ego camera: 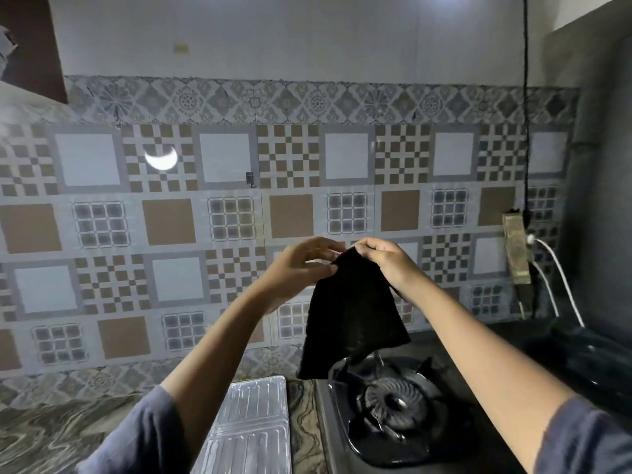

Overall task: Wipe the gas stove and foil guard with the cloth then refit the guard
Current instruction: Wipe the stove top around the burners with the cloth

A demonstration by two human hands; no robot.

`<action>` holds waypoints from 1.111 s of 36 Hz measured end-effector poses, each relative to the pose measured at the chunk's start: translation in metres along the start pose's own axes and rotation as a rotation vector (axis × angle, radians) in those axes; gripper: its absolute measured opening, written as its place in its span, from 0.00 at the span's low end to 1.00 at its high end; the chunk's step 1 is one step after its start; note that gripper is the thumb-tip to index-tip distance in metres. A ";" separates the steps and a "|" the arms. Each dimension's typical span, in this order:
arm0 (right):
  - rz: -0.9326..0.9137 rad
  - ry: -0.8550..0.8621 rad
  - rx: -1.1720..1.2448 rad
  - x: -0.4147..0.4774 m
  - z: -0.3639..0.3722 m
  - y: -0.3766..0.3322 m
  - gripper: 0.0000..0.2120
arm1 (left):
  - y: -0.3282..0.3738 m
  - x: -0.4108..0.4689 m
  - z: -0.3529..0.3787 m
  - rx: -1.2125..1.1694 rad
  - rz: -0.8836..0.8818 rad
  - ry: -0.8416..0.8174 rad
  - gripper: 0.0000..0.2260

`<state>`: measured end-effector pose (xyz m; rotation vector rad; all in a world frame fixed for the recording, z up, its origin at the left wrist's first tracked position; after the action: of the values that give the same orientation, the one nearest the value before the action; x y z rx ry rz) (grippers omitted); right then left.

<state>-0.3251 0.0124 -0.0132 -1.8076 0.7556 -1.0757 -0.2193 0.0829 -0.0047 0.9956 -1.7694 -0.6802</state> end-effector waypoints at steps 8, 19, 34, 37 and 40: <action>0.009 -0.023 -0.001 -0.003 -0.026 0.004 0.09 | -0.003 0.019 0.034 -0.242 -0.099 -0.018 0.12; -0.036 -0.067 0.013 -0.026 -0.059 0.058 0.08 | -0.025 0.050 0.060 -0.390 -0.083 0.284 0.14; -0.172 -0.127 -0.231 0.011 -0.078 0.046 0.07 | -0.035 0.031 0.039 -0.086 0.013 0.662 0.13; -0.190 -0.156 -0.192 0.014 -0.072 0.040 0.07 | -0.032 0.029 0.031 0.090 0.039 0.682 0.11; -0.211 -0.191 -0.158 0.018 -0.063 0.034 0.07 | -0.035 0.031 0.025 0.214 0.032 0.637 0.11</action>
<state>-0.3762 -0.0405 -0.0223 -2.1283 0.5566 -0.9800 -0.2379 0.0389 -0.0279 1.1652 -1.3001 -0.1185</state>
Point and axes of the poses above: each hand's wrist, its own x-axis towards the middle knuckle, its own z-axis out of the palm, y = z × x, the point moved 10 cm from there along x, towards the middle knuckle, and after that the axes turned 3 degrees about z, right-handed, at the moved point
